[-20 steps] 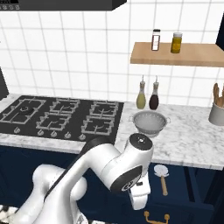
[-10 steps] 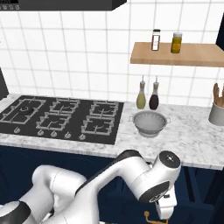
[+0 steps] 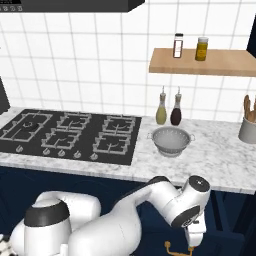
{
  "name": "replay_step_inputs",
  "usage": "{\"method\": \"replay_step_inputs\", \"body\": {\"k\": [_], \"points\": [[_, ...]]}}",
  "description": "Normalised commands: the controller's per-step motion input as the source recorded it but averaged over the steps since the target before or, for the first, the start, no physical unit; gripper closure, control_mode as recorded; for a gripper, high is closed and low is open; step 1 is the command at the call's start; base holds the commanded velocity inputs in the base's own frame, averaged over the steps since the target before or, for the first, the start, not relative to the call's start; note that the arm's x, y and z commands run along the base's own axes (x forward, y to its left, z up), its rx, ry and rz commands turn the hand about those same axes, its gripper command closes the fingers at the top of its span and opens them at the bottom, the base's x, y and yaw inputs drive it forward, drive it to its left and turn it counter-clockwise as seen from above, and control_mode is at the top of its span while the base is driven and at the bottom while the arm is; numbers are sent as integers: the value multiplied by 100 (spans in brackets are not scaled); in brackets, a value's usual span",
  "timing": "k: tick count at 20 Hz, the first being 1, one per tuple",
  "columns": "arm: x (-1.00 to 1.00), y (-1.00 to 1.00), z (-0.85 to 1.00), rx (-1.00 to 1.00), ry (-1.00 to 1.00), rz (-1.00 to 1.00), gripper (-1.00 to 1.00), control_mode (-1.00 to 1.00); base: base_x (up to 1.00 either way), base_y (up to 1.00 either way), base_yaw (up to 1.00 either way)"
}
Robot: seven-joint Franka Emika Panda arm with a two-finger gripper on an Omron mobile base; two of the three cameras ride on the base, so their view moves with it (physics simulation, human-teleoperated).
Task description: Pick the pizza cutter from the drawer and place it on the counter.
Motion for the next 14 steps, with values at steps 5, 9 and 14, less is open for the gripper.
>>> {"method": "replay_step_inputs", "body": {"k": [5, 9, 14], "points": [[36, -23, -47, 0, 0, 0, -100, -100, 0, 0, 0], [20, -12, -42, -1, 0, 1, -100, -100, 0, 0, 0], [-46, -9, -29, 0, 8, 1, -100, -100, 0, 0, 0]]}}
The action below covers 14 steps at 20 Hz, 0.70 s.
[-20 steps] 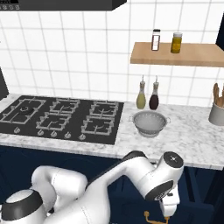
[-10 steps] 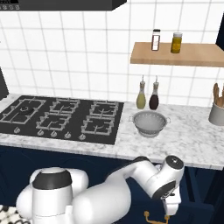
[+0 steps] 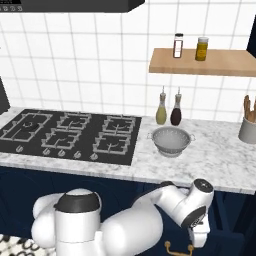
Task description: Pick the pizza cutter from the drawer and place it on the counter.
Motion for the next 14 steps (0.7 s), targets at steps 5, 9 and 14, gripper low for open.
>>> {"method": "replay_step_inputs", "body": {"k": [5, 9, 14], "points": [[-100, -24, -25, 0, 7, -1, -100, -100, 0, 0, 0], [-100, -33, -29, 0, 6, -2, -100, -100, 0, 0, 0], [-99, -33, 3, 5, -7, -2, -100, -100, 0, 0, 0]]}}
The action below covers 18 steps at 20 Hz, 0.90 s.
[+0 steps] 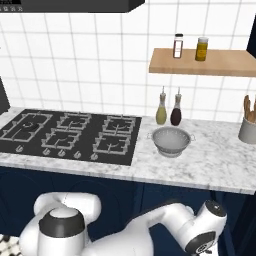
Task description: Pick the pizza cutter from the drawer and place it on the counter.
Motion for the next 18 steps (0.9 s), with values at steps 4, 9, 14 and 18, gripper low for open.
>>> {"method": "replay_step_inputs", "body": {"k": [4, 9, 14, 18], "points": [[-25, -5, 100, 8, -19, 0, -100, -100, 0, 0, 0], [26, 0, 100, 4, 2, 4, -100, -100, 0, 0, 0], [98, 0, 47, 0, 18, 36, -100, -100, 0, 0, 0], [76, -14, -22, 5, 5, 65, -100, -100, 0, 0, 0]]}}
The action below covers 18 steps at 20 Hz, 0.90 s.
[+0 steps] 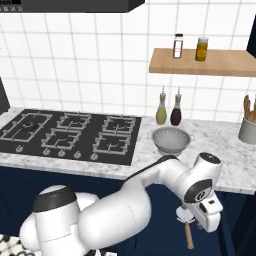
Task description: Pick the pizza cutter from the drawer and place it on the counter.
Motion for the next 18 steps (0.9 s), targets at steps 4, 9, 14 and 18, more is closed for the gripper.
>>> {"method": "replay_step_inputs", "body": {"k": [4, 9, 14, 18], "points": [[18, 0, -50, 3, 0, 43, -100, -100, 0, 0, 0], [-1, 0, -63, 4, 0, 31, -100, -100, 0, 0, 0], [7, 0, -61, 0, -1, 24, -100, -100, 0, 0, 0], [9, 0, -68, 0, 0, 24, -100, -100, 0, 0, 0]]}}
